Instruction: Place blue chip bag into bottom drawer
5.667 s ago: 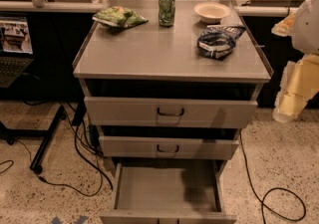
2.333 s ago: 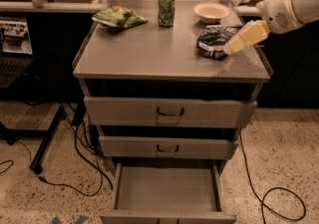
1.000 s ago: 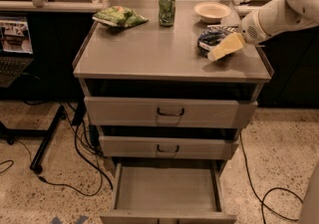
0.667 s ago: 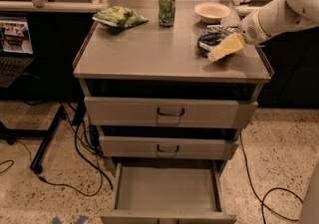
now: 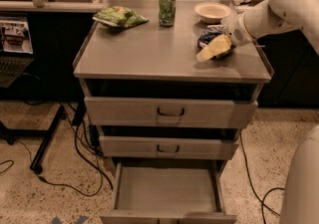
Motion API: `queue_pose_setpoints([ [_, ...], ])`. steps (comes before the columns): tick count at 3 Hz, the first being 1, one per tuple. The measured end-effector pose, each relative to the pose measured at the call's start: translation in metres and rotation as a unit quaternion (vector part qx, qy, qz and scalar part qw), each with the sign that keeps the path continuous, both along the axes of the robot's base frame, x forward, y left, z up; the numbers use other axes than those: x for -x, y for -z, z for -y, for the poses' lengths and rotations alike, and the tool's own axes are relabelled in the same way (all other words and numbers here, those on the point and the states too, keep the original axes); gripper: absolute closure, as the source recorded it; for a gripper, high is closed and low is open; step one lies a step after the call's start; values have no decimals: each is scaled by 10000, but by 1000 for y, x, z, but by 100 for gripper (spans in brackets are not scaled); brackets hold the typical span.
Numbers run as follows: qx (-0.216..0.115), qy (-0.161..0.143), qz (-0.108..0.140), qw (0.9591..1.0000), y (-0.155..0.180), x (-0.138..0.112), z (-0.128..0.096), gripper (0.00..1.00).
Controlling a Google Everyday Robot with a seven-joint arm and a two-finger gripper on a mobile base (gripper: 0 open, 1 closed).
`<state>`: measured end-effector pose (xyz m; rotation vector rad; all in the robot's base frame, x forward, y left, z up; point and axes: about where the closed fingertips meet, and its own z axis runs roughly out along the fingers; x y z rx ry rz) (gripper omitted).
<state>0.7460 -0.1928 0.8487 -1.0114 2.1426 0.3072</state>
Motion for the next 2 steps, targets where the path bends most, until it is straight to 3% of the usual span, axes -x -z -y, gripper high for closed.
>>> queue_pose_setpoints([
  [1,0,-1,0,10000,0,0,0,19],
  [2,0,-1,-1,10000,0,0,0,50],
])
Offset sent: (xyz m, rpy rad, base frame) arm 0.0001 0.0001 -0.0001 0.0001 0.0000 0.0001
